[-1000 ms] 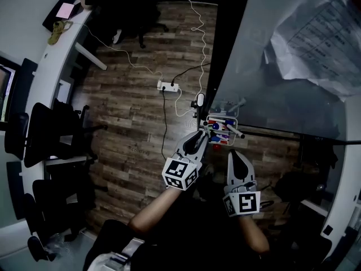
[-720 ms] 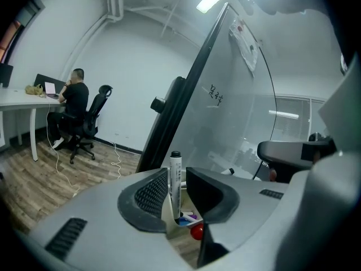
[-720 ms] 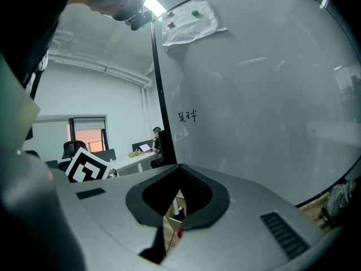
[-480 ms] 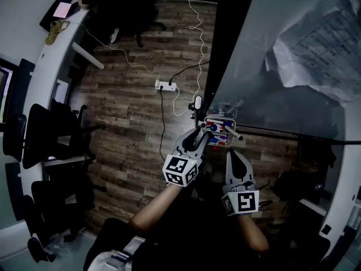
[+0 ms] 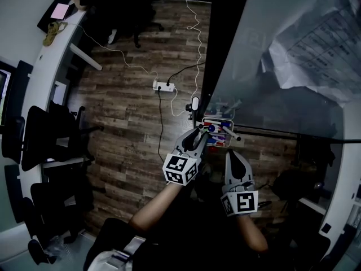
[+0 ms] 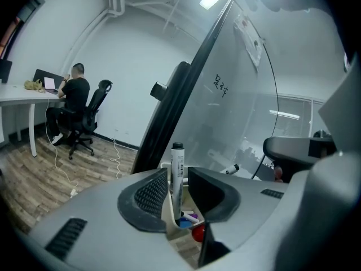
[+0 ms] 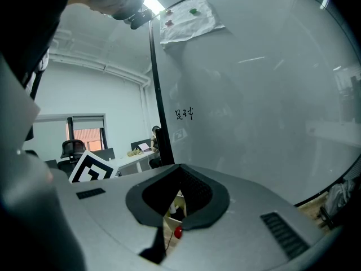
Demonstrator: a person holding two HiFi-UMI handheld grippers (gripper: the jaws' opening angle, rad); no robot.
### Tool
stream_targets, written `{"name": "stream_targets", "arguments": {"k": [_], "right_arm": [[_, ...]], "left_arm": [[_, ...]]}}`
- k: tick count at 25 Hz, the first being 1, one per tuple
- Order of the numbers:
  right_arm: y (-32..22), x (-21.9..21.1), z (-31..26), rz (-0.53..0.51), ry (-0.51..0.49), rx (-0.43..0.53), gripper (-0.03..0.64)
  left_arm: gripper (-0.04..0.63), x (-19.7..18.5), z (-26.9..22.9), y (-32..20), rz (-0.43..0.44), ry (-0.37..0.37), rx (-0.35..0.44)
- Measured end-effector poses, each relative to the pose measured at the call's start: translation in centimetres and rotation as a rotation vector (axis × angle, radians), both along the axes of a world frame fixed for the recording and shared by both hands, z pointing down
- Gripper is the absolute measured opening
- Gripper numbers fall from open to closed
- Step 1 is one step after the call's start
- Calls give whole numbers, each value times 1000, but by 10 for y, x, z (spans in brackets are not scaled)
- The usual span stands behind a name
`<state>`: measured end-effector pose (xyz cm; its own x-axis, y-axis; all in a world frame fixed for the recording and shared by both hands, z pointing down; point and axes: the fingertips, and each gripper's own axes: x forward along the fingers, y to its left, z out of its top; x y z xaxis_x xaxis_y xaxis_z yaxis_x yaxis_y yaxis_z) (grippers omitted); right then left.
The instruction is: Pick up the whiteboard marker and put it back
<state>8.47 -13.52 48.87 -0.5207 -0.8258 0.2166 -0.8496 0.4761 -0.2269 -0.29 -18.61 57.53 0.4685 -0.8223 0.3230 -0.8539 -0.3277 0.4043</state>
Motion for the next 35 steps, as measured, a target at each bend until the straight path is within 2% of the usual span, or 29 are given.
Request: {"name": "stream_targets", "arguments": {"k": [7,10,21,35], "right_arm": [[1,2,4,1,10,-5,14],[1,1,4,0,11,-4,14],[4,0,2,0,11,1,14],[12,-3,-7,1,3,27,14]], "left_arm": [[106,0,1,-3,-12,-3,-1],[78,-1,2,-2,-18,-10,1],[75,-2,1,0,-29,-8,3],[74,-7,-22,7,-38,-24,67]]}}
